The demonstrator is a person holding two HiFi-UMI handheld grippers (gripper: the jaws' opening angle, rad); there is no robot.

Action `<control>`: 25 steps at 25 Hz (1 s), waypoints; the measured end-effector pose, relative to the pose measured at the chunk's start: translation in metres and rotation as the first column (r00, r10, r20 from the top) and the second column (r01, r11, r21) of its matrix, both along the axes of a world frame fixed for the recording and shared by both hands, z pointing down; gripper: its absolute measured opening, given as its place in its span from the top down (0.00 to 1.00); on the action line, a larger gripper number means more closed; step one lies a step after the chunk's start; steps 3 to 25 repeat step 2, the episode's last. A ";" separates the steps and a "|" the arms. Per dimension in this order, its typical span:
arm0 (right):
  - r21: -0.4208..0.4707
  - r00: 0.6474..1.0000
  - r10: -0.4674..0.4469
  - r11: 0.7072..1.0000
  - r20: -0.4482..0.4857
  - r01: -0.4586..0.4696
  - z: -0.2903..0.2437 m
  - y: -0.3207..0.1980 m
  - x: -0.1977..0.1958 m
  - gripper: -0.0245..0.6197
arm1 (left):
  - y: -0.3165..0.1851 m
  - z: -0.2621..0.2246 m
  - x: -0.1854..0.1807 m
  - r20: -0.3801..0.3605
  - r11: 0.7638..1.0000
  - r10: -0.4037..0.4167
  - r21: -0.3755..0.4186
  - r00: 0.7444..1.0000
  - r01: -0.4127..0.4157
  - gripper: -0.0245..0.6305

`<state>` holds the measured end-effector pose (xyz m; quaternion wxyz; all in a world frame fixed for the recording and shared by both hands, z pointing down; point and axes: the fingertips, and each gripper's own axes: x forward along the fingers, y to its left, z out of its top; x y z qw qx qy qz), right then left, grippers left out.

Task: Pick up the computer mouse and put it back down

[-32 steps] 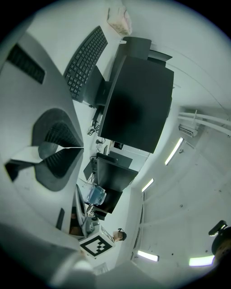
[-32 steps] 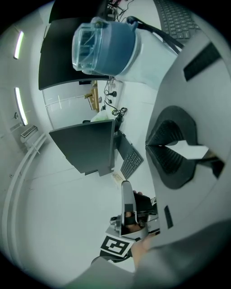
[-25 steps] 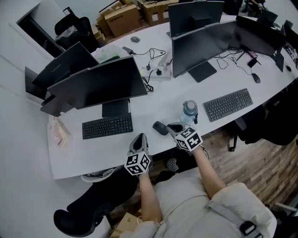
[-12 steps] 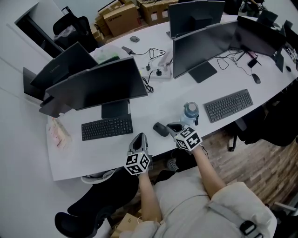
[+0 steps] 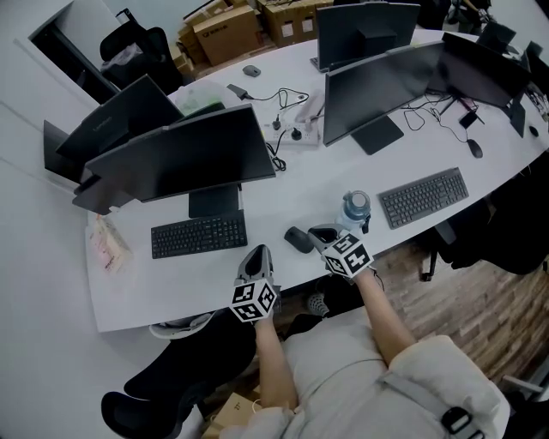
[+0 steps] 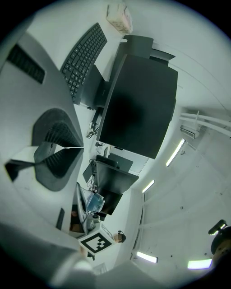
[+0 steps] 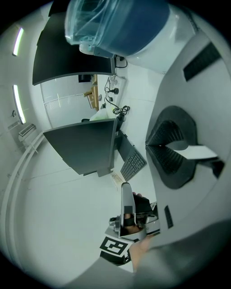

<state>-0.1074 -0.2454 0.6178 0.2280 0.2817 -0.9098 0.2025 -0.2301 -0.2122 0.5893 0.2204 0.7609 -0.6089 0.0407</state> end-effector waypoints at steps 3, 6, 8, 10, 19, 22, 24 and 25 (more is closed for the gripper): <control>0.001 1.000 -0.001 1.000 0.000 0.001 0.000 -0.002 -0.001 0.95 | -0.001 0.000 -0.001 -0.001 1.000 0.001 0.001 1.000 -0.001 0.93; 0.001 1.000 -0.001 1.000 0.000 0.001 0.000 -0.002 -0.001 0.95 | -0.001 0.000 -0.001 -0.001 1.000 0.001 0.001 1.000 -0.001 0.93; 0.001 1.000 -0.001 1.000 0.000 0.001 0.000 -0.002 -0.001 0.95 | -0.001 0.000 -0.001 -0.001 1.000 0.001 0.001 1.000 -0.001 0.93; 0.001 1.000 -0.001 1.000 0.000 0.001 0.000 -0.002 -0.001 0.95 | -0.001 0.000 -0.001 -0.001 1.000 0.001 0.001 1.000 -0.001 0.93; 0.001 1.000 -0.001 1.000 0.000 0.001 0.000 -0.002 -0.001 0.95 | -0.001 0.000 -0.001 -0.001 1.000 0.001 0.001 1.000 -0.001 0.93; 0.001 1.000 -0.001 1.000 0.000 0.001 0.000 -0.002 -0.001 0.95 | -0.001 0.000 -0.001 -0.001 1.000 0.001 0.001 1.000 -0.001 0.93; 0.001 1.000 -0.001 1.000 0.000 0.001 0.000 -0.002 -0.001 0.95 | -0.001 0.000 -0.001 -0.001 1.000 0.001 0.001 1.000 -0.001 0.93; 0.001 1.000 -0.001 1.000 0.000 0.001 0.000 -0.002 -0.001 0.95 | -0.001 0.000 -0.001 -0.001 1.000 0.001 0.001 1.000 -0.001 0.93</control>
